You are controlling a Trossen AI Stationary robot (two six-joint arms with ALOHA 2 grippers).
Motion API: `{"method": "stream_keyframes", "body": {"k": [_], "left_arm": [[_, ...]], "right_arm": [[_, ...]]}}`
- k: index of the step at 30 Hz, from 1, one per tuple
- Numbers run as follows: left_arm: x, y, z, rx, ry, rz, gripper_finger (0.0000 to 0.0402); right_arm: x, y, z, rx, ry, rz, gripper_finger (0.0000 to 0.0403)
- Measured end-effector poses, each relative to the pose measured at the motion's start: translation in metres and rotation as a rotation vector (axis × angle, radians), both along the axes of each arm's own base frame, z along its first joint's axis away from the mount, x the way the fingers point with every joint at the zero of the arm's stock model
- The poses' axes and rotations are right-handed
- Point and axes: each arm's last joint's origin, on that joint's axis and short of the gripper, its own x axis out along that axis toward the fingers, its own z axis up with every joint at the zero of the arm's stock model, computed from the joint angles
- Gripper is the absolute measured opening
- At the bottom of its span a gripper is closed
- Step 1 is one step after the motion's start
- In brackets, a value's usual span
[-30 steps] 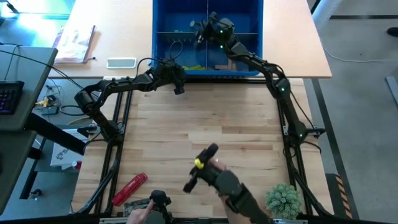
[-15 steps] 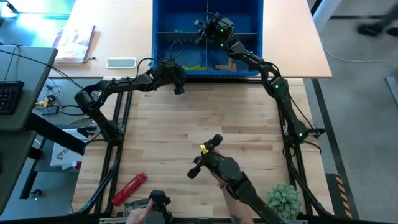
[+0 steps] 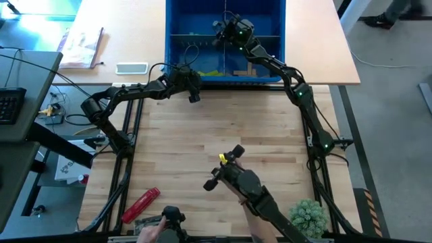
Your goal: Sort blocks
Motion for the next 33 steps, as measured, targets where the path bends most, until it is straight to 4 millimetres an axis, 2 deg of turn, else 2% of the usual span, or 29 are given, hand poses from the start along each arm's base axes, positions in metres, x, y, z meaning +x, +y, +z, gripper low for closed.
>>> {"method": "stream_keyframes", "body": {"k": [3, 12, 16, 19, 22, 25, 28, 33], "left_arm": [[0.0, 0.0, 0.0, 0.0, 0.0, 0.0, 0.0227], [0.0, 0.0, 0.0, 0.001, 0.0, 0.001, 0.0227], [0.0, 0.0, 0.0, 0.001, 0.0, 0.002, 0.0227], [0.0, 0.0, 0.0, 0.001, 0.0, 0.002, 0.0227], [0.0, 0.0, 0.0, 0.003, 0.002, 0.001, 0.0227], [0.0, 0.0, 0.0, 0.002, 0.001, 0.002, 0.0227], [0.0, 0.0, 0.0, 0.002, 0.001, 0.0, 0.0227], [0.001, -0.001, 0.0, 0.005, 0.005, 0.002, 0.0227]], "right_arm": [[0.0, 0.0, -0.001, 0.029, -0.006, -0.012, 0.0108], [0.0, 0.0, -0.002, 0.052, 0.01, -0.012, 0.0186], [-0.002, 0.005, 0.013, 0.064, 0.004, -0.01, 0.02], [-0.011, 0.015, 0.035, 0.111, 0.051, -0.011, 0.0203], [-0.025, 0.035, 0.067, 0.111, 0.171, 0.01, 0.0204], [-0.045, 0.066, 0.097, 0.099, 0.386, 0.068, 0.0204], [-0.067, 0.1, 0.118, 0.145, 0.594, 0.118, 0.0204], [-0.106, 0.158, 0.144, 0.339, 0.758, 0.186, 0.0204]]}}
